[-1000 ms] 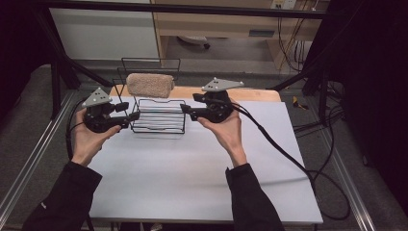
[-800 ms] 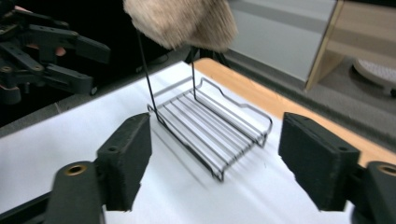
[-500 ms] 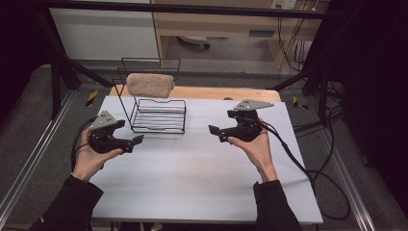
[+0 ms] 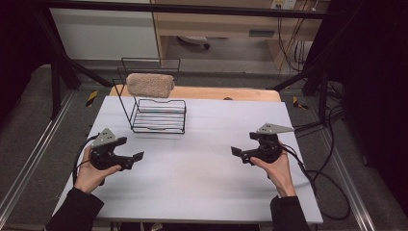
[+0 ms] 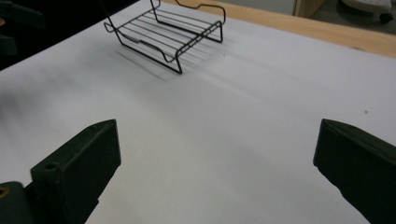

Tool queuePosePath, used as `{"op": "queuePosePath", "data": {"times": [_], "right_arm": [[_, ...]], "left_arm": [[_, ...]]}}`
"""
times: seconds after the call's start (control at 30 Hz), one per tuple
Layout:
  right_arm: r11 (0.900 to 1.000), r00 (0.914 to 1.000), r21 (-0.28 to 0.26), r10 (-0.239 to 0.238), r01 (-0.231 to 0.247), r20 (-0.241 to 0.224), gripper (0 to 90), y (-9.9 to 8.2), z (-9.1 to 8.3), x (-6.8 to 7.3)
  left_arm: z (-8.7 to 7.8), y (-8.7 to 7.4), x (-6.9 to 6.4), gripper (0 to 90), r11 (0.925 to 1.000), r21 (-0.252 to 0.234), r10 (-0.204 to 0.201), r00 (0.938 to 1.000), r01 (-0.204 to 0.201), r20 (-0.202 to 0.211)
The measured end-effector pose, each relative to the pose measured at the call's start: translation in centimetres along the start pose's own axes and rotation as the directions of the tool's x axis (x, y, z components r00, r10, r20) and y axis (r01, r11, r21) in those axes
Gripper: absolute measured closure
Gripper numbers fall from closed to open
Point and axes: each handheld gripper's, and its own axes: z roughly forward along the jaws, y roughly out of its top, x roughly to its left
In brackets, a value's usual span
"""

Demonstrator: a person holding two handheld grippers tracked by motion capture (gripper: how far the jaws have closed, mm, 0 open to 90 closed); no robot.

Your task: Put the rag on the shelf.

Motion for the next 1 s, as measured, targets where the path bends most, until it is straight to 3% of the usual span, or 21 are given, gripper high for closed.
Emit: {"op": "queuePosePath", "data": {"times": [0.27,0.6,0.83,1.0], "right_arm": [[0.9993,0.9999,0.038,-0.003,0.004,-0.012,0.5,-3.8,-0.7,-1.3],[0.9965,0.9999,0.083,0.011,-0.012,0.009,0.5,-7.7,-1.8,-2.5],[0.995,0.9991,0.091,0.039,-0.04,0.014,0.5,-9.1,-2.4,-3.0],[0.9954,0.9995,0.09,0.031,-0.032,0.011,0.5,-9.2,-2.3,-3.0]], "left_arm": [[0.3,-1.9,-0.1,9.7,0.9998,0.021,0.002,0.9999,-0.003,0.017],[0.7,-3.9,-0.3,9.6,0.9982,0.053,0.026,0.9995,-0.027,0.019],[1.0,-4.8,-0.5,9.5,0.9969,0.07,0.035,0.9991,-0.037,0.024],[0.9,-5.0,-0.5,9.5,0.9968,0.071,0.035,0.9992,-0.037,0.019]]}}
